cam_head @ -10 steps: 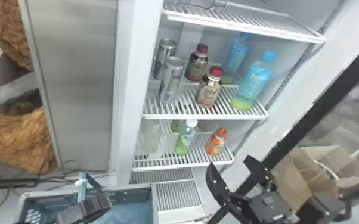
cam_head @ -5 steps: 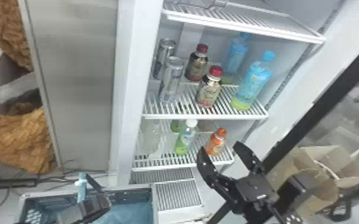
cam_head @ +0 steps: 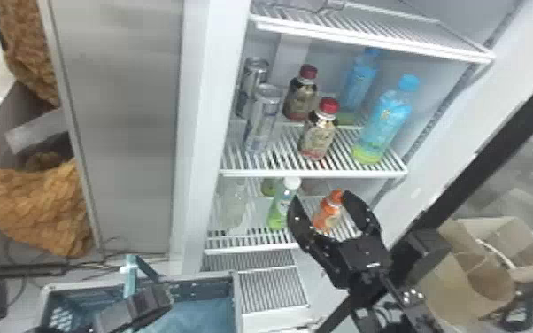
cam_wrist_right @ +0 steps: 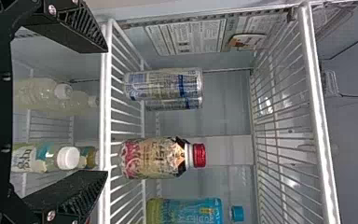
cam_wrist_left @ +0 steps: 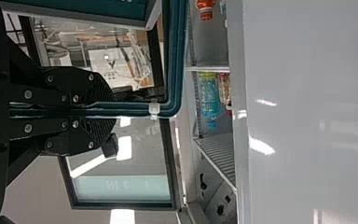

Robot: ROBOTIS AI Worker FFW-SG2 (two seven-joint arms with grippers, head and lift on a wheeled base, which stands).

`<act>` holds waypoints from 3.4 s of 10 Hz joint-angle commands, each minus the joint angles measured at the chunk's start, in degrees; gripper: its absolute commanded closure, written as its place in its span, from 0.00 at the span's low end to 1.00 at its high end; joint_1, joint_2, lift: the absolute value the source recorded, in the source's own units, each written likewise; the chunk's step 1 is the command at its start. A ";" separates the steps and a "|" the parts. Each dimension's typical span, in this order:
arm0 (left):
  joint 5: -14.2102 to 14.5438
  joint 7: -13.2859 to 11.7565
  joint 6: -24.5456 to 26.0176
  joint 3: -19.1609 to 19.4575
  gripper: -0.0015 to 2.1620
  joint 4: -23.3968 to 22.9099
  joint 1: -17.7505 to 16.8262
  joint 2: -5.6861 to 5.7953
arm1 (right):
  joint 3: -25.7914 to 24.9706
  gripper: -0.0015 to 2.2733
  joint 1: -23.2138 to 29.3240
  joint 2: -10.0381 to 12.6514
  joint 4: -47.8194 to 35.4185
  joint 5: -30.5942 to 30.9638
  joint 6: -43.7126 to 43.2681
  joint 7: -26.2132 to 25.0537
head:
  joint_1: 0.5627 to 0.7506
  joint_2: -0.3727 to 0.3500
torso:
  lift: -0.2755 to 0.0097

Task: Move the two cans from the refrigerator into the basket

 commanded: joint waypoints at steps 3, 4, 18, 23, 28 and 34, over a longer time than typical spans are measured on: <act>0.00 0.00 0.00 -0.10 0.55 0.07 0.00 -0.09 | 1.86 0.05 -5.84 0.51 4.53 0.46 -0.01 -0.57 | 0.70 0.09 | 0.86; 0.00 0.00 0.00 -0.10 0.55 0.07 0.00 -0.09 | 2.89 0.05 -7.95 0.51 6.08 0.46 0.13 -1.09 | 0.70 0.11 | 0.86; 0.00 0.00 0.00 0.13 0.55 -0.07 0.28 0.00 | 11.00 0.05 -28.76 -0.54 23.52 0.92 1.82 -6.72 | 0.70 0.25 | 0.86; 0.11 0.00 0.00 0.02 0.55 -0.07 0.28 0.00 | 12.60 0.05 -35.93 -1.15 30.97 -0.91 1.82 -6.81 | 0.70 0.27 | 0.86; 0.11 0.00 0.14 -0.21 0.55 -0.07 0.28 0.26 | 13.97 0.11 -38.32 -1.59 32.66 -1.25 1.82 -7.07 | 0.70 0.30 | 0.86; 0.23 0.00 0.00 -0.33 0.55 0.07 0.14 0.35 | 13.86 0.53 -34.67 -2.56 27.03 0.92 2.24 -8.65 | 0.70 0.29 | 0.86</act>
